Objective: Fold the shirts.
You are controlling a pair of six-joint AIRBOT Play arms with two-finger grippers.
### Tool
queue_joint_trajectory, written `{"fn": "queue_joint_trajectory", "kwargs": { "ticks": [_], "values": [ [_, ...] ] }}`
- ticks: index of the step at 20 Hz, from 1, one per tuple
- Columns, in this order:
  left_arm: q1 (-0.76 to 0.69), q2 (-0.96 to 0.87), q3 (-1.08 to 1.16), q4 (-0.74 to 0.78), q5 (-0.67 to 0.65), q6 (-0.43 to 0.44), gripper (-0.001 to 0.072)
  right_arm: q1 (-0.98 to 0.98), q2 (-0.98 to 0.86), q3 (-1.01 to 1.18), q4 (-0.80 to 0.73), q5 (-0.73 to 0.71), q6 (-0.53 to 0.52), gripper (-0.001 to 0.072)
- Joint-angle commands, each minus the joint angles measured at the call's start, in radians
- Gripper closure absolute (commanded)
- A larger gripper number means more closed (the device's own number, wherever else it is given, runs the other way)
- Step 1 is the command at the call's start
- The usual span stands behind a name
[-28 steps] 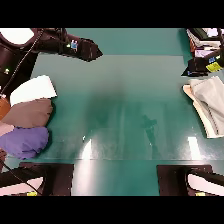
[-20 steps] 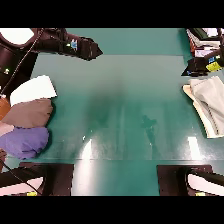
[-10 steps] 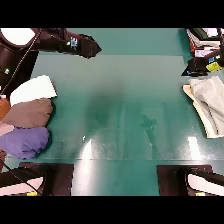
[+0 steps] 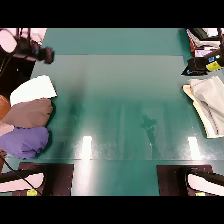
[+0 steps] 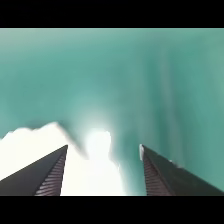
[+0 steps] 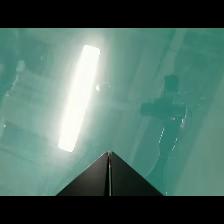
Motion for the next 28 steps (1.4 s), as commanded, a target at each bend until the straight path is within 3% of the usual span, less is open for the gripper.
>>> {"fn": "queue_joint_trajectory", "kwargs": {
  "ticks": [1, 9, 10, 11, 12, 16, 21, 23, 28],
  "values": [
    [0.159, -0.049, -0.136, 0.041, 0.043, -0.055, 0.0157, 0.001, 0.0, 0.0, 0.001, -0.003, 0.001, 0.0691],
    [0.235, -0.188, -0.185, 0.019, 0.06, -0.071, 0.0163, 0.0, 0.0, 0.0, 0.0, -0.007, 0.001, 0.0691],
    [0.235, -0.184, -0.178, 0.016, 0.052, -0.071, 0.0362, 0.0, 0.0, 0.0, 0.0, -0.016, 0.001, 0.0691],
    [0.235, -0.18, -0.167, 0.016, 0.044, -0.071, 0.0616, 0.0, 0.0, 0.0, 0.0, -0.028, 0.001, 0.0691],
    [0.235, -0.177, -0.148, 0.015, 0.024, -0.071, 0.0674, 0.0, 0.0, 0.0, 0.001, -0.04, 0.001, 0.0691],
    [0.228, -0.075, -0.035, -0.04, -0.02, -0.062, 0.0682, 0.0, 0.01, 0.001, 0.003, -0.098, 0.001, 0.0691],
    [0.148, 0.166, 0.217, -0.124, -0.104, -0.029, 0.0682, 0.0, 0.1, 0.001, 0.009, -0.291, 0.001, 0.0691],
    [0.058, 0.245, 0.315, -0.127, -0.159, 0.011, 0.0683, 0.0, 0.153, 0.001, 0.009, -0.385, 0.001, 0.0691],
    [-0.302, 0.303, 0.347, -0.127, -0.244, -0.001, 0.0684, 0.0, 0.263, 0.001, 0.006, -0.544, 0.0, 0.0691]
  ]
}}
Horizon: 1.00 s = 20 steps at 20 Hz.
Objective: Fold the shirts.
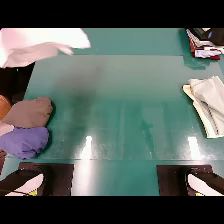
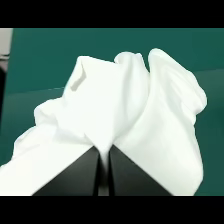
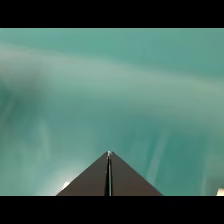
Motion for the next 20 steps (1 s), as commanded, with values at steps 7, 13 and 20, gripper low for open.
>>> {"fn": "queue_joint_trajectory", "kwargs": {
  "ticks": [7, 13, 20],
  "values": [
    [-0.631, -0.221, -0.174, -0.114, -0.069, -0.008, 0.0559, 0.0, 0.064, 0.0, -0.002, -0.061, -0.019, 0.0691],
    [-0.637, -0.366, -0.195, 0.041, -0.122, 0.011, 0.0066, 0.0, 0.032, 0.0, 0.0, 0.061, -0.019, 0.0691],
    [-0.292, -0.216, -0.404, -0.06, -0.25, -0.043, 0.0065, 0.0, 0.018, 0.0, -0.001, 0.111, -0.019, 0.0692]
  ]
}}
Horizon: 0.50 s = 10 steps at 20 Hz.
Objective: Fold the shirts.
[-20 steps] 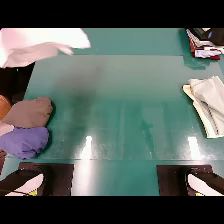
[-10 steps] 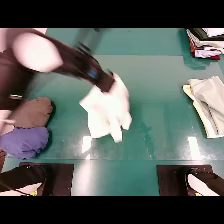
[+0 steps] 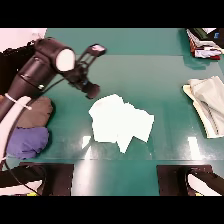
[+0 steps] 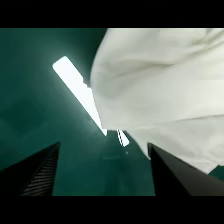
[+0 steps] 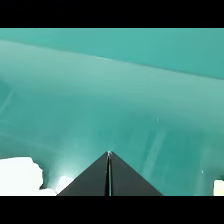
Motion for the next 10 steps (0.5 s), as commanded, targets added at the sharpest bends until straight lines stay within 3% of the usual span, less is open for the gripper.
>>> {"fn": "queue_joint_trajectory", "kwargs": {
  "ticks": [1, 6, 10],
  "values": [
    [0.126, 0.085, -0.199, -0.16, 0.031, -0.012, 0.0065, 0.0, -0.004, 0.0, 0.0, 0.021, 0.0, 0.0692],
    [0.132, 0.132, -0.583, -0.394, 0.252, -0.011, 0.0065, 0.001, -0.004, 0.0, 0.0, 0.016, 0.001, 0.0691],
    [0.132, 0.132, -0.742, -0.54, 0.46, -0.011, 0.0065, 0.0, -0.004, 0.0, 0.0, 0.017, 0.001, 0.0692]
  ]
}}
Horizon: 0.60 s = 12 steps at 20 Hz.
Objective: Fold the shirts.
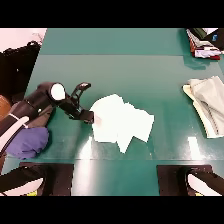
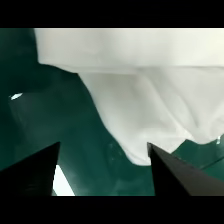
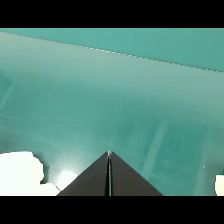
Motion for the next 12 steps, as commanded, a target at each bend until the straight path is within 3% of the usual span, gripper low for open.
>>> {"fn": "queue_joint_trajectory", "kwargs": {
  "ticks": [1, 6, 7, 8, 9, 10, 12],
  "values": [
    [0.005, 0.004, -0.145, -0.157, 0.195, -0.001, 0.0066, 0.001, 0.0, 0.0, 0.001, 0.004, 0.001, 0.0691],
    [-0.013, -0.048, -0.153, -0.203, 0.237, 0.0, 0.0067, 0.001, 0.0, 0.0, 0.001, 0.028, 0.001, 0.0691],
    [-0.013, -0.056, -0.153, -0.203, 0.232, 0.0, 0.013, 0.0, 0.0, 0.0, 0.001, 0.041, 0.001, 0.0692],
    [-0.012, -0.059, -0.153, -0.203, 0.23, 0.0, 0.0399, 0.0, 0.0, 0.0, 0.001, 0.058, 0.001, 0.0692],
    [-0.01, -0.057, -0.151, -0.199, 0.231, 0.002, 0.0618, 0.0, 0.0, 0.0, 0.0, 0.084, 0.001, 0.0692],
    [-0.002, -0.057, -0.134, -0.184, 0.214, 0.013, 0.0682, 0.0, 0.0, -0.001, 0.0, 0.115, 0.001, 0.0691],
    [0.035, -0.051, -0.059, -0.122, 0.127, 0.035, 0.0682, 0.0, 0.002, -0.013, -0.003, 0.193, 0.0, 0.0691]
  ]
}}
